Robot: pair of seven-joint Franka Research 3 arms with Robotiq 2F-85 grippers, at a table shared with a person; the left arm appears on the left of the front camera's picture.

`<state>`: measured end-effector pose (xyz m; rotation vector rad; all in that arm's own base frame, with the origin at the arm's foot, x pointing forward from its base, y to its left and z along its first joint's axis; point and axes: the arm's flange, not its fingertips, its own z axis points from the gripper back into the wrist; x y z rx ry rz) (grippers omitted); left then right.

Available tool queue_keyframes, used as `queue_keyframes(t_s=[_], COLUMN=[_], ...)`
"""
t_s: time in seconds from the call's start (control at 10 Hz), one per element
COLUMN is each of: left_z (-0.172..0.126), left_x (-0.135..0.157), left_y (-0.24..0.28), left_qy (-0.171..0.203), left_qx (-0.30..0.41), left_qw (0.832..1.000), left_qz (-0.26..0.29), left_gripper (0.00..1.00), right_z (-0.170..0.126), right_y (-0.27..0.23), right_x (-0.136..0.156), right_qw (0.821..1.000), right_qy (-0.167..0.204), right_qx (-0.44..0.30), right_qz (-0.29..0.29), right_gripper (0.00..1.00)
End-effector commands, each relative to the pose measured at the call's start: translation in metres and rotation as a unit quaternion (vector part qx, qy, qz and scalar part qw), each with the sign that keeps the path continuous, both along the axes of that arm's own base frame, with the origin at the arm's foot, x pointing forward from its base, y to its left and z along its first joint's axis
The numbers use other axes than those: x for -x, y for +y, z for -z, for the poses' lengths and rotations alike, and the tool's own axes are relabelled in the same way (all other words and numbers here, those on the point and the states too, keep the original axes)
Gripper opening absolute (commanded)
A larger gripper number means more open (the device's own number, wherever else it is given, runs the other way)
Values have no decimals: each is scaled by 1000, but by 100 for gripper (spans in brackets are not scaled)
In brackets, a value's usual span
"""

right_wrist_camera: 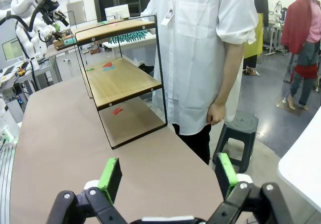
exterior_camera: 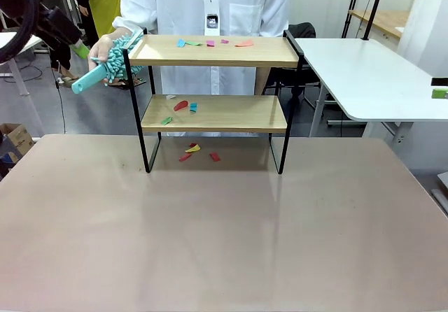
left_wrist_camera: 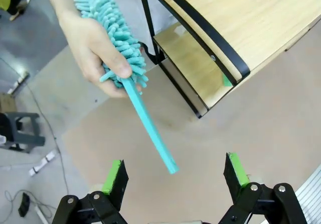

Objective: Clean the shelf.
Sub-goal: Pick up the Duster handed by the human.

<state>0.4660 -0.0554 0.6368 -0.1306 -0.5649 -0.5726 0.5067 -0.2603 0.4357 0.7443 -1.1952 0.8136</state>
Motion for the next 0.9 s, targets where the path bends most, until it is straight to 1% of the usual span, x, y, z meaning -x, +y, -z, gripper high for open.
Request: queue_keyframes(t_s=[0.0,0.3,0.4,0.6,0.7,0.8], left_z=[-4,0,10,29,44,57], left_x=[1,-1,-3,-3,-3,-1], left_y=[2,0,-7,-12,-13,-14], left_qy=[0,0,-23,-27,-41,-47], left_qx=[6,5,-23,-13,-12,-7], left_qw=[1000,1000,999,999,997,997], left_qz=[-2,3,-26,-41,-57,-65], left_gripper=[100,100,100,100,100,100], right_z=[-2,-2,-2,-2,-2,-2], right_y=[1,1,1,1,1,1], right_x=[-1,-1,-1,-1,-1,-1], right_qw=[1000,1000,1000,1000,1000,1000], right_qy=[-2,-2,-2,-2,-2,-2], right_qx=[1,1,1,1,1,1], right_qz=[-1,-1,-1,-1,-1,-1], right_gripper=[100,100,100,100,100,100])
